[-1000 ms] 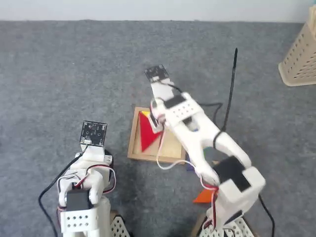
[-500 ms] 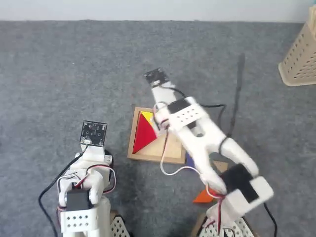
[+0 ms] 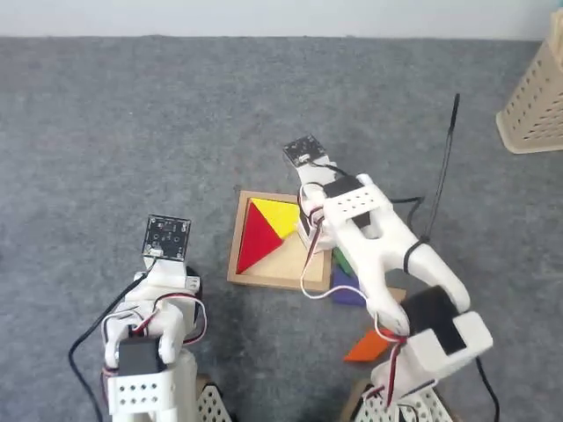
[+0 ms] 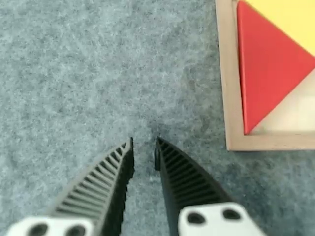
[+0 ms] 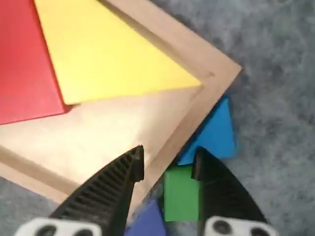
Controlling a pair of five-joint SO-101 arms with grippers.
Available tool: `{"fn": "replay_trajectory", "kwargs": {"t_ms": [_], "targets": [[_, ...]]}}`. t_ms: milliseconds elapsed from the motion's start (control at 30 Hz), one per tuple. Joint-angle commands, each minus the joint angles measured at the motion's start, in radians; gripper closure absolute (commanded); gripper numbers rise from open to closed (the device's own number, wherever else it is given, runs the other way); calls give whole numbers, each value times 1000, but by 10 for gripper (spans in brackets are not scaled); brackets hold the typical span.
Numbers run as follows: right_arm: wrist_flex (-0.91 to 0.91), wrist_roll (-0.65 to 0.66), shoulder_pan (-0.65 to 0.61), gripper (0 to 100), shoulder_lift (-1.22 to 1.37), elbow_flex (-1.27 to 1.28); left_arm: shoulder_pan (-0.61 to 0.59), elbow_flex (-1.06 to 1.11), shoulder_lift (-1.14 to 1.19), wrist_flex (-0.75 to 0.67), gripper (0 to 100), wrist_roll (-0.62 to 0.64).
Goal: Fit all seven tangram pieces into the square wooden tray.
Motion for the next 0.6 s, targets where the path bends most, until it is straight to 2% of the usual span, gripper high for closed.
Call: {"fn": "replay_trajectory", "kwargs": {"t_ms": [0,233,367,567], "targets": [[13,17,28,808,21,-46,3,-10,-21,0,929,8],[13,25,122,809,50,-49,3,-10,-21,0,929,8],[36,25,134,808,48,-91,3,-10,-21,0,929,8],[234,28,131,804,-4,-253,3,-10,-21,0,929,8]]}}
